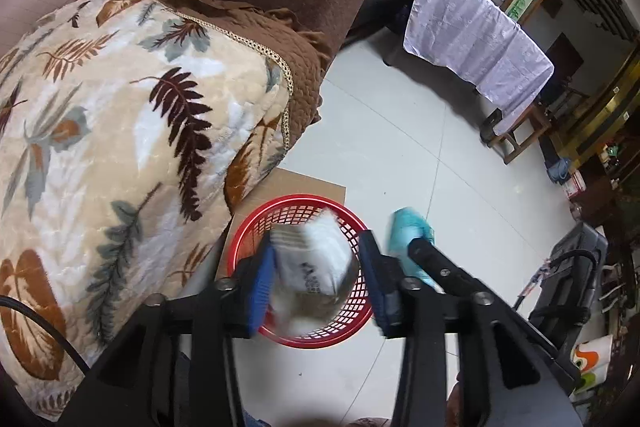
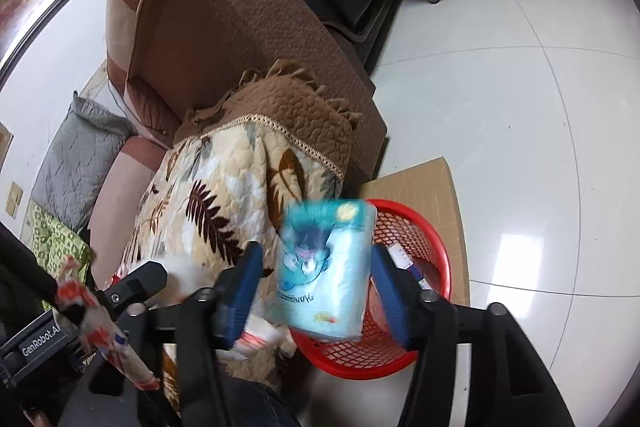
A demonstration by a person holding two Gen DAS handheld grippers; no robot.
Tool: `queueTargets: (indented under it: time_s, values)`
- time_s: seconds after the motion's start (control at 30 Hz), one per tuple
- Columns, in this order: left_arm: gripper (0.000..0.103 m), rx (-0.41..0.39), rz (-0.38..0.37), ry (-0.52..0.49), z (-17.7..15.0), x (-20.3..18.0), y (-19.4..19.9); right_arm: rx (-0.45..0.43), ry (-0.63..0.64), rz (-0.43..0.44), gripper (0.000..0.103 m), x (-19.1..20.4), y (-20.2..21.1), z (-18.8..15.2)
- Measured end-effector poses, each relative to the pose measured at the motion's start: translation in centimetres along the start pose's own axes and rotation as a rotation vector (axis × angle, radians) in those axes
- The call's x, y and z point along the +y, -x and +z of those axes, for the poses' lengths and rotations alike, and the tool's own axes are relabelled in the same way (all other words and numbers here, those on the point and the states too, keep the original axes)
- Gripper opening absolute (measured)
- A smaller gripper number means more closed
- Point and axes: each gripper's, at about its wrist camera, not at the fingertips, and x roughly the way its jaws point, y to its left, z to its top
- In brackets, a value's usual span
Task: Collect trash
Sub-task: 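Carry the packet and snack bag to the red wastebasket and release them, then return both open tools over the blanket toward the remaining wrappers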
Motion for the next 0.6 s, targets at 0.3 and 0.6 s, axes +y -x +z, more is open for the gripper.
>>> queueTargets:
  time_s: [0.3,0.6]
  values:
    - [0.053,-0.069,-0.009,0.049,0.4,2.2,3.9,-0.031,0.056,0.066,0.071,2.6,1.4,-0.2]
    - [0.058,-0.251,0.066,0.155,-1.2,8.0,15.0,-0.075,0.240,0.234,0.078,11.4,4.3,-2.5]
